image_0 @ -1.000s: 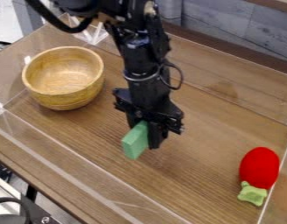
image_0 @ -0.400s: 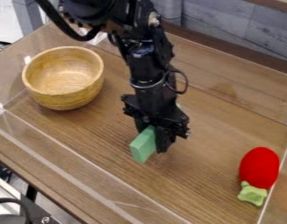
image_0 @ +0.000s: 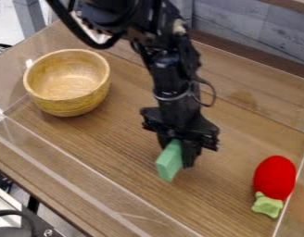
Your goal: Remove the green stick from the brown bowl and put it on the table
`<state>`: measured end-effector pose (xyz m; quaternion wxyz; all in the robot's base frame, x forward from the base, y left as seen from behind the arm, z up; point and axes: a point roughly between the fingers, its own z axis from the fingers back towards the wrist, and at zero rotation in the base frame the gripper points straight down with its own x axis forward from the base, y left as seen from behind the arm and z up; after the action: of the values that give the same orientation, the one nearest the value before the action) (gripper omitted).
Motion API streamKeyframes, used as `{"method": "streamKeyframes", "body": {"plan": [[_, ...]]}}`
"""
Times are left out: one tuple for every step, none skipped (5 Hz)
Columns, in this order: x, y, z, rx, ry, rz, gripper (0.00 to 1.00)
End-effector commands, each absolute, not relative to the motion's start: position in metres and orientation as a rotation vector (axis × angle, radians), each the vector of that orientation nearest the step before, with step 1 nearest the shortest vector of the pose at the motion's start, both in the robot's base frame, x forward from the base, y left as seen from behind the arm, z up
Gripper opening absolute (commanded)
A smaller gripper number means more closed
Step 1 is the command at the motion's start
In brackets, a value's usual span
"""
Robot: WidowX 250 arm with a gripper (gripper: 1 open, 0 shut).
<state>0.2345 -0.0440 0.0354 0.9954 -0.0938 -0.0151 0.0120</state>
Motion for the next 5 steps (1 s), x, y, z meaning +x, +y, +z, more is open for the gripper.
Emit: {"method": "streamKeyframes", "body": {"plan": [[0.247,-0.041,0.034,-0.189,-0.069,0.086,1.0],[0.251,-0.038,0.035,-0.186,-0.086,0.156,1.0],[0.252,-0.037,0.041,-0.19,-0.106,0.144,1.0],[0.252,-0.038,0.047,-0.193,-0.123,0.134,1.0],[0.252,-0.038,0.053,-0.196,-0.135,0.117,1.0]]}}
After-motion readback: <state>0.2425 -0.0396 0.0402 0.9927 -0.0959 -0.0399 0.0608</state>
